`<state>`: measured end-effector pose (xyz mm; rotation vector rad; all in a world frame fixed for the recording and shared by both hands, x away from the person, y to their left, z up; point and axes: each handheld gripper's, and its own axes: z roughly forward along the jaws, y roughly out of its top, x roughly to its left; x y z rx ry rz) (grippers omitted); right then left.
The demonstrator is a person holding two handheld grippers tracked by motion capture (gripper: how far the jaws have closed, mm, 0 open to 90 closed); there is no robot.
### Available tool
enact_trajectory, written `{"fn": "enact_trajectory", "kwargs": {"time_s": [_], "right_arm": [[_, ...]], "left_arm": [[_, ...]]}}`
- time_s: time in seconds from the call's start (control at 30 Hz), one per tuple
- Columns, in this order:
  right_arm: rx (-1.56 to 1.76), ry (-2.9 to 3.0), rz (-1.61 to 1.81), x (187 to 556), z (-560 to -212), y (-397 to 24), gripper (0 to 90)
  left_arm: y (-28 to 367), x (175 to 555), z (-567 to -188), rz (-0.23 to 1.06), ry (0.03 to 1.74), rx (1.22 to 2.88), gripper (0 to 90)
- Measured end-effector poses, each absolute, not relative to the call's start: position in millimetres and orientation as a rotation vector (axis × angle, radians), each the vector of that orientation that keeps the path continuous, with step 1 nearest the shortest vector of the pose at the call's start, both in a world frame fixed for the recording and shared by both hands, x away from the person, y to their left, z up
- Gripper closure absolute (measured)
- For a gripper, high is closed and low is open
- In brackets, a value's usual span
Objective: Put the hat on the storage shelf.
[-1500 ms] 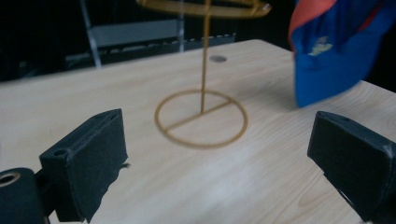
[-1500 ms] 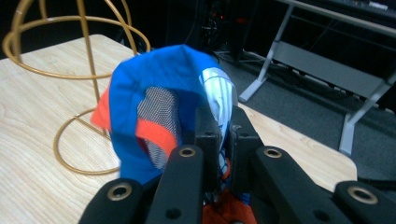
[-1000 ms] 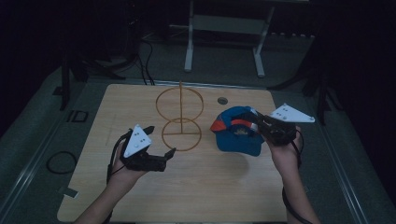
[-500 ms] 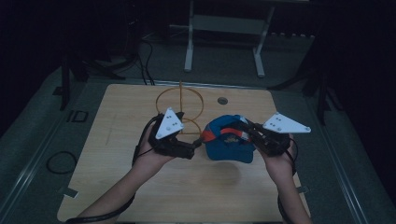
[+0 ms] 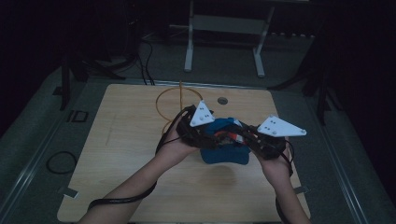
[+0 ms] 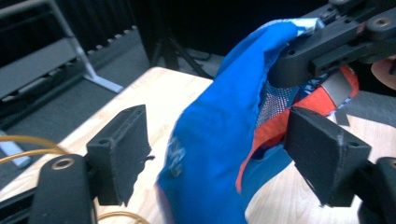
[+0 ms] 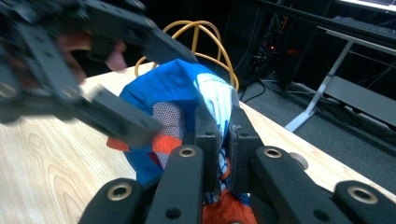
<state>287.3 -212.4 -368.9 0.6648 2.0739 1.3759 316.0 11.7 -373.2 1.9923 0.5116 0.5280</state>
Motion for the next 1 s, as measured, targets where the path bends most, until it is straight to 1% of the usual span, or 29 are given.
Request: {"fn": "enact_trajectory", "kwargs": {"time_s": [0.03, 0.1, 0.17, 0.23, 0.27, 0.3, 0.33, 0.37, 0.43, 0.47, 0.5, 0.53, 0.57, 0.6, 0.67, 0.73, 0.87, 1.0], "right_arm": [[0.658, 2.077, 1.375, 286.7, -368.6, -211.8, 85.2], [0.653, 2.075, 1.375, 286.0, -368.1, -210.9, 85.2], [0.650, 2.073, 1.371, 285.5, -368.0, -210.1, 85.2], [0.647, 2.079, 1.373, 285.2, -368.3, -209.5, 85.2], [0.643, 2.079, 1.369, 284.8, -368.6, -209.0, 85.2], [0.645, 2.075, 1.368, 284.4, -368.6, -209.1, 85.2], [0.645, 2.080, 1.378, 284.7, -368.5, -209.3, 85.2], [0.646, 2.082, 1.380, 284.4, -368.6, -209.0, 85.2], [0.635, 2.082, 1.365, 283.8, -369.1, -207.1, 85.2], [0.635, 2.088, 1.365, 283.6, -369.4, -206.5, 85.2], [0.633, 2.086, 1.360, 283.5, -369.7, -205.7, 85.2], [0.633, 2.086, 1.360, 283.5, -369.7, -205.7, 85.2], [0.635, 2.085, 1.359, 283.5, -369.9, -205.3, 85.2], [0.637, 2.084, 1.360, 283.6, -370.1, -205.1, 85.2], [0.644, 2.087, 1.364, 284.1, -370.8, -205.1, 85.2], [0.647, 2.088, 1.368, 283.8, -371.4, -205.2, 85.2], [0.647, 2.077, 1.371, 281.5, -371.9, -206.1, 85.1], [0.642, 2.064, 1.382, 277.6, -369.8, -208.4, 84.9]], "left_arm": [[8.2, 317.6, -374.0, 0.530, 0.515, 2.004, 23.0], [4.4, 319.1, -374.8, 0.530, 0.517, 2.011, 27.3], [2.4, 320.9, -374.6, 0.509, 0.503, 2.008, 35.8], [1.3, 322.2, -373.3, 0.511, 0.504, 2.006, 38.8], [0.7, 323.1, -373.1, 0.501, 0.502, 2.009, 43.2], [-0.5, 323.9, -373.2, 0.501, 0.515, 2.015, 43.5], [-1.2, 325.1, -373.3, 0.495, 0.521, 2.023, 45.6], [-2.2, 326.1, -373.4, 0.489, 0.517, 2.026, 50.8], [-5.1, 327.0, -373.1, 0.501, 0.524, 2.043, 56.3], [-7.0, 327.2, -373.2, 0.505, 0.526, 2.050, 60.6], [-8.7, 327.3, -373.3, 0.515, 0.529, 2.058, 61.9], [-8.7, 327.3, -373.3, 0.515, 0.529, 2.058, 67.5], [-12.7, 327.2, -374.3, 0.535, 0.519, 2.085, 67.5], [-14.3, 327.0, -374.5, 0.555, 0.519, 2.092, 78.2], [-16.9, 326.9, -374.5, 0.589, 0.528, 2.097, 86.1], [-16.9, 327.9, -373.3, 0.600, 0.538, 2.092, 88.4], [-18.5, 325.4, -368.9, 0.657, 0.531, 2.081, 89.3], [-21.0, 321.5, -363.2, 0.687, 0.504, 2.086, 89.5]]}}
